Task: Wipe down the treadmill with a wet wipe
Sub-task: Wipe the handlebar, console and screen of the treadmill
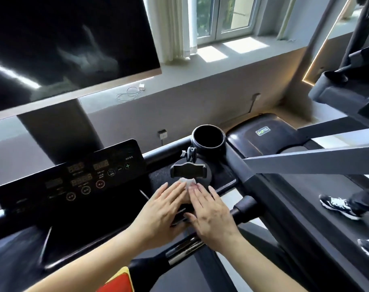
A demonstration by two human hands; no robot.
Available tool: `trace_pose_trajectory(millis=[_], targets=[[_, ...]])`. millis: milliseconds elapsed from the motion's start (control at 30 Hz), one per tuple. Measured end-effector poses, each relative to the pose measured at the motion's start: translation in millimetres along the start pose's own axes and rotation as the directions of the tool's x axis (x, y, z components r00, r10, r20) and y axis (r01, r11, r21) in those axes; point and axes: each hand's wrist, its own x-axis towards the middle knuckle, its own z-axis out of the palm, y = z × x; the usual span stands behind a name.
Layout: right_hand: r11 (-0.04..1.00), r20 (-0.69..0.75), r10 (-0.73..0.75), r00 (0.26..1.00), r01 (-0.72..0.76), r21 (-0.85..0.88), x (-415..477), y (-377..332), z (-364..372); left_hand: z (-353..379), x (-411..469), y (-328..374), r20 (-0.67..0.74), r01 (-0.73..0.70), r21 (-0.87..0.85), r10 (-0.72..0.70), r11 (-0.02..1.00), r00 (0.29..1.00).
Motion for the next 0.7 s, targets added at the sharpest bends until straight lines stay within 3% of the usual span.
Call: trace_pose_trajectory(millis=[133,233,367,533,700], targets=[[0.993,-0.02,0.088,0.996,-0.089,-0.081,6.5,24.7,-3.2,-3.8,5.3,4.0,-0.031,0.09,0.023,-0.089,0.996,0.996],[0.984,-0.056,0.169,0.984,-0.172,-0.052,13.0,44.6,-15.0,1.0,14.1,11.6,0.025,0.085,0.02,-0.086,0.996,0.996],[0.991,-0.158,0.114,0.981,-0.101,0.087,15.4,34.9,-25.9,7.6,34.7,27.5,0.041,0.197,-0.06,-0.195,0.979,0.98],[0.996,0.038,0.004,0.999,-0.008,0.085,22.9,34.1,-7.8,4.3,25.1,19.8,-0.086,0.251,-0.227,-0.276,0.941,0.957],[0.993,0.112,-0.117,0.987,0.114,0.035,82.9,71.5,-27.3,4.3,10.8,5.5,-0.079,0.343,-0.144,-0.356,0.928,0.931]])
